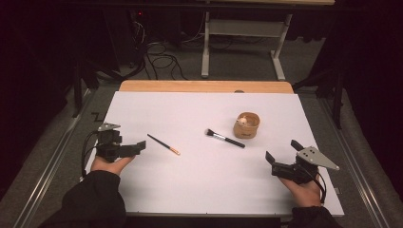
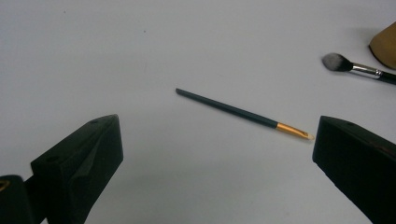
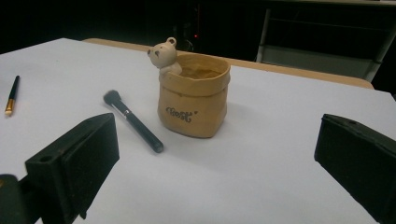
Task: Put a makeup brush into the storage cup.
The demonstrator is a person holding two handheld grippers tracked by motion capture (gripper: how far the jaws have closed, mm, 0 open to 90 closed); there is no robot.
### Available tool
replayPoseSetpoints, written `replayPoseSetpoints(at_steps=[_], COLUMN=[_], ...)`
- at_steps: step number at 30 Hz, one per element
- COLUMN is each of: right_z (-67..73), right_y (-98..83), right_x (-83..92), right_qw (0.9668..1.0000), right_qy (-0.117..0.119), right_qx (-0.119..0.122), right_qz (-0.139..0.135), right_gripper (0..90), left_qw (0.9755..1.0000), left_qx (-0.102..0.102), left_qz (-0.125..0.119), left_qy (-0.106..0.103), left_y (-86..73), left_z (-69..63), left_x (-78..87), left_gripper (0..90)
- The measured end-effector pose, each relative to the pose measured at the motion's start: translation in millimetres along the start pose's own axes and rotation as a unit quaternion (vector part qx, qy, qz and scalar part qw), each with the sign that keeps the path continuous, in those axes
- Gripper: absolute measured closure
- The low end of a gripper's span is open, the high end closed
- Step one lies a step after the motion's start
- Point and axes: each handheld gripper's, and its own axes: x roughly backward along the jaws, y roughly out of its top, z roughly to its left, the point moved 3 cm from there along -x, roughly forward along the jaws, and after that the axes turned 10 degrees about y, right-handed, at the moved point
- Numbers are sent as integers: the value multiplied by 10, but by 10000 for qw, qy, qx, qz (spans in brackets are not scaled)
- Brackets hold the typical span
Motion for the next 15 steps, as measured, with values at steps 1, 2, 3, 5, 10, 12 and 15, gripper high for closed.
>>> replayPoseSetpoints(at_steps=[1,2,3,5,10,12,15], right_z=[1,1,-1,-2,-9,-7,-1], right_y=[2,2,3,3,3,2,-4], right_x=[2,2,4,7,12,9,2], right_qw=[10000,10000,10000,10000,10000,10000,10000], right_qy=[-8,-8,-7,-11,-17,-17,-7], right_qx=[5,5,5,-11,-26,-27,-14], right_qz=[-7,-7,-12,-17,-22,-20,1], right_gripper=[6,6,6,6,6,6,6], left_qw=[10000,9999,9998,9993,9969,9958,9944], left_qx=[-34,-48,-80,-116,-375,-459,-479], left_qz=[58,117,177,342,681,788,931], left_qy=[26,57,59,47,73,107,120], left_y=[0,-1,-3,-15,-31,-32,-31], left_z=[5,6,6,-13,-84,-105,-122], left_x=[-1,-1,-4,-16,-53,-73,-100], left_gripper=[22,22,22,22,16,11,6])
